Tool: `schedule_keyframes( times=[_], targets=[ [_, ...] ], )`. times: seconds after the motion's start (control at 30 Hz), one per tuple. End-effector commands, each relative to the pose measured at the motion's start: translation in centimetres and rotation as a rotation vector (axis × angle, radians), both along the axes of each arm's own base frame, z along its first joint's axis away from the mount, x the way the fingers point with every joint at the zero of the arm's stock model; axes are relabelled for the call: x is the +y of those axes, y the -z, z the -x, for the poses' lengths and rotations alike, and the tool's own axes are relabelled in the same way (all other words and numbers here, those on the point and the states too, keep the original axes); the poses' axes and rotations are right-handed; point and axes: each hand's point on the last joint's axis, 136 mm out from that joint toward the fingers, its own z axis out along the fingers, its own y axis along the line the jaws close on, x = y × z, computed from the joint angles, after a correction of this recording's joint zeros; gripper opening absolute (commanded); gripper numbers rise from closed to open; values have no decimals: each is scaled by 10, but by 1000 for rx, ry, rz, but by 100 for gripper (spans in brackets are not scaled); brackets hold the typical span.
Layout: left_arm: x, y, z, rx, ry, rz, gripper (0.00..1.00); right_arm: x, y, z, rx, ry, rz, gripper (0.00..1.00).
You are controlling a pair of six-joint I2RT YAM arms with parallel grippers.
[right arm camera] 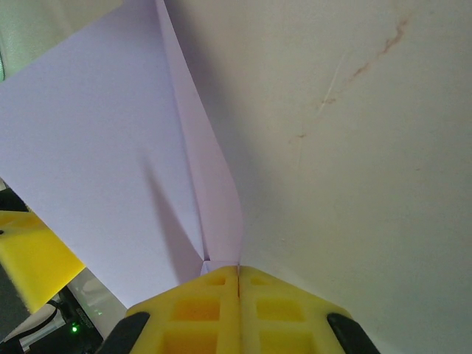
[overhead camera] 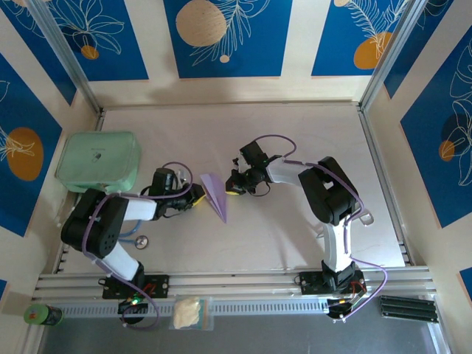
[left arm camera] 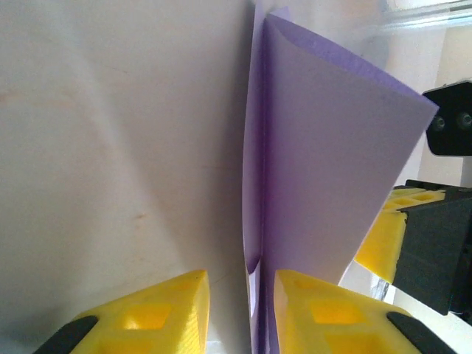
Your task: Fold a paper plane with a square sheet of paper (pick it up from the middle)
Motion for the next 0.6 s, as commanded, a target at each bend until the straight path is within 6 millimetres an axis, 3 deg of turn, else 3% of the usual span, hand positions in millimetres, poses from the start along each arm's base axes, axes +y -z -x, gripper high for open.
schedule_keyframes(
  times=[0.0, 0.3, 0.57],
  targets=[
    [-14, -9, -7, -27, 36, 45, 29, -4, 7, 3, 36, 5, 17, 2],
    [-22, -10, -15, -29, 40, 84, 14, -2, 4, 3, 42, 0, -16, 3],
    [-24, -9, -15, -25, 47, 92, 4, 9, -7, 4, 33, -52, -76, 25]
  ],
)
